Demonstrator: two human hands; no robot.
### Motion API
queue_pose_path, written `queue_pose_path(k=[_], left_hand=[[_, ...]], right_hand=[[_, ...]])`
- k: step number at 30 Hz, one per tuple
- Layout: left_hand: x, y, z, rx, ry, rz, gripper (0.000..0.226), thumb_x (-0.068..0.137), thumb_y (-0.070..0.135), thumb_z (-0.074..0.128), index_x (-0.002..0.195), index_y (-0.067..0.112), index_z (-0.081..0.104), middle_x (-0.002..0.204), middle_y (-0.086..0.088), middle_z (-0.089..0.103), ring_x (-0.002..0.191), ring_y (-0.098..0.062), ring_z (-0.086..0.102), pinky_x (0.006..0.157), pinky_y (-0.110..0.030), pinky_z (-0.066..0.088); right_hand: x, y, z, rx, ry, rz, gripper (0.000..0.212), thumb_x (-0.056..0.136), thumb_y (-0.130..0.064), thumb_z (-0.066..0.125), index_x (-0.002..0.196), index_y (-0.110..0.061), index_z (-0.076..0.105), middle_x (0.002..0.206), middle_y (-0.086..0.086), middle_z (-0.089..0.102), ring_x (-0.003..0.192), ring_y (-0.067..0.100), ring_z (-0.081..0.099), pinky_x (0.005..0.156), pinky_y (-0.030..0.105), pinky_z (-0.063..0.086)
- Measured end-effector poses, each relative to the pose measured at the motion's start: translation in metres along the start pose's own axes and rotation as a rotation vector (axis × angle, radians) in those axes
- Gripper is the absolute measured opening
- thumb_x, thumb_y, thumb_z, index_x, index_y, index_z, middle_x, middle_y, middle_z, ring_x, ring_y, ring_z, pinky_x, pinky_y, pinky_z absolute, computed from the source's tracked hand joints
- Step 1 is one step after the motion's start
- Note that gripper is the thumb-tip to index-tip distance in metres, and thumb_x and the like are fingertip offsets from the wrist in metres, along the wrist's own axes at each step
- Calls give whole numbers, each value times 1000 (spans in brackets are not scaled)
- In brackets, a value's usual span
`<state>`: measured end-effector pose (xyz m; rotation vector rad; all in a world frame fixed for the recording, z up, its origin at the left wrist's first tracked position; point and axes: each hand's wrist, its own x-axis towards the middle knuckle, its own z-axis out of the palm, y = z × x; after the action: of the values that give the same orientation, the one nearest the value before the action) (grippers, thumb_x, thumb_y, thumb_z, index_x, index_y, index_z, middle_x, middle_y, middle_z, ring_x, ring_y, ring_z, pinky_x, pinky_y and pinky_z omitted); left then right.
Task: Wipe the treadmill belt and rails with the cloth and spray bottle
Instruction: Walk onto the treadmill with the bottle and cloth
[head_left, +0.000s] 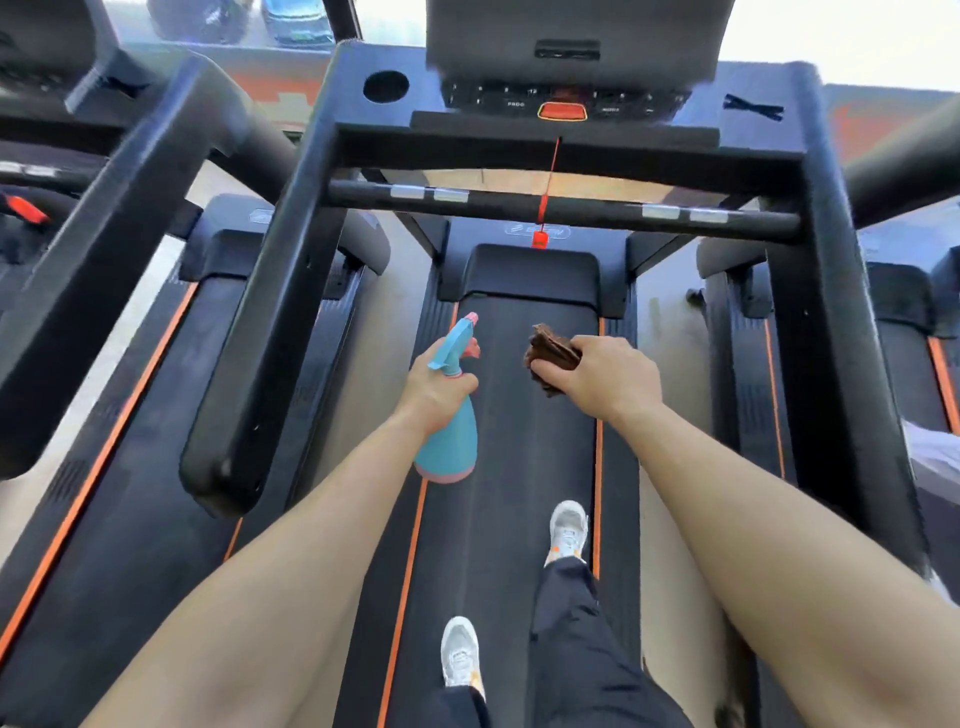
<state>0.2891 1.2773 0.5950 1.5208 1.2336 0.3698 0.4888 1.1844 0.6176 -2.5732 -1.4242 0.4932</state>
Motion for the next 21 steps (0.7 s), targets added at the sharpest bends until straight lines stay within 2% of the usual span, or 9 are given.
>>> queue_pose_path(k=[3,6,9,11,13,17,21], left_hand=[[31,10,15,7,33,-29,74,86,-4,54,134,51,56,117,17,68,92,-6,56,73,-2,39],[62,13,29,7,55,-60,73,86,-6,54,140,43,58,113,19,66,89,-2,56,72,2,36],[91,5,40,-22,77,-87,74,83,-4,55,132,52,58,112,21,66,87,-2,54,75,-3,38],[110,-9,44,-34,86,-111,68,78,6,56,120,60,57,115,16,68,86,-9,54,82,-16,42],[128,-30,47,-44,91,-134,60,70,16,54,110,61,59,117,12,69,90,-17,57,84,-26,43],[165,-91,53,-57,92,-192,56,67,21,52,114,50,61,112,14,68,81,-13,55,80,-31,44],[207,-169,61,-45,124,-235,46,72,18,57,103,51,61,112,12,69,86,-16,57,78,-32,45]], right_hand=[[44,14,1,-4,-36,-32,51,81,-80,51,86,-31,64,75,-11,59,75,21,61,62,31,44],[87,26,5,-29,-66,-83,52,80,-81,51,86,-31,65,78,-8,62,77,23,64,63,31,44],[126,33,18,-33,-105,-105,50,80,-80,53,86,-31,64,80,-8,63,75,23,61,63,32,43],[148,36,34,-28,-141,-110,48,80,-80,53,86,-34,63,83,-7,65,78,24,63,65,33,44],[168,35,57,-25,-171,-119,48,79,-80,52,88,-34,64,88,-6,67,84,25,66,68,34,47],[201,29,126,-65,-209,-150,50,79,-80,53,92,-33,67,90,-4,67,83,25,64,69,34,45],[233,21,212,-79,-252,-143,49,80,-79,55,91,-33,66,89,-2,66,79,26,60,68,34,43]])
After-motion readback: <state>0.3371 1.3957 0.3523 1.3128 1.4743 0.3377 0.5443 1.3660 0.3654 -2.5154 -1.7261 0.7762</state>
